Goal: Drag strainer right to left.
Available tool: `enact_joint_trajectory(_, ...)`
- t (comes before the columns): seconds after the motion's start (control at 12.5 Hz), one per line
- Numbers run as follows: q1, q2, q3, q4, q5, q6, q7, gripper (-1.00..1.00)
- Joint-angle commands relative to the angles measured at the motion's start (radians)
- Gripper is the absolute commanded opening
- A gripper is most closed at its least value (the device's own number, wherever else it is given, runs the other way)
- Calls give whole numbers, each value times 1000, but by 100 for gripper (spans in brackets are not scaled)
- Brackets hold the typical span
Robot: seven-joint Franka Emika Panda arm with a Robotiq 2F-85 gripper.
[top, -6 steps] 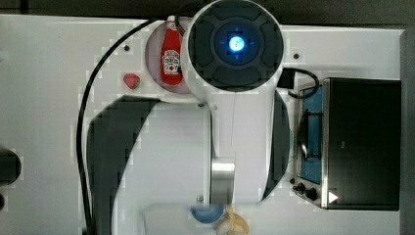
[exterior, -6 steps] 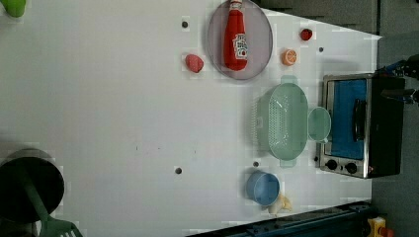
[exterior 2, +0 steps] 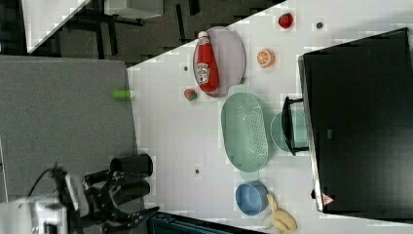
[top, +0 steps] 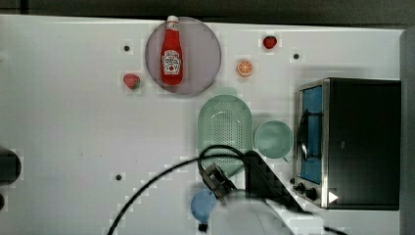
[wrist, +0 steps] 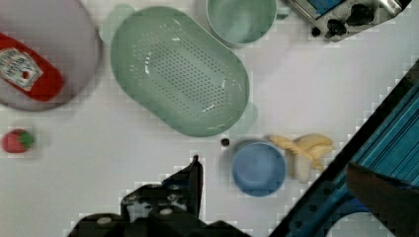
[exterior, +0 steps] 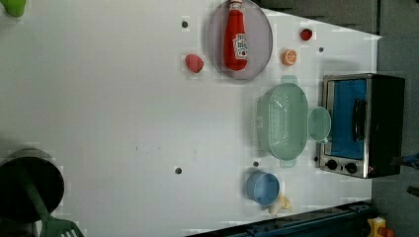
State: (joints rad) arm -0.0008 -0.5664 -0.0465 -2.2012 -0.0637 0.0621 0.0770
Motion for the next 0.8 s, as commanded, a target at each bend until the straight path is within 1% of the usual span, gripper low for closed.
enact_joint_trajectory(0.08,-10,103,-11,-69,4,103,46,100)
enact_joint_trajectory(0.4,-10,205,-9,-234,4,400,117,100)
enact_joint_trajectory(0.56,-9,286,-4,-307,4,558,256,100)
enact_joint_trajectory(0.64,-8,337,5,-322,4,628,341,100)
enact_joint_trajectory(0.8,-5,456,28,-305,4,735,459,100)
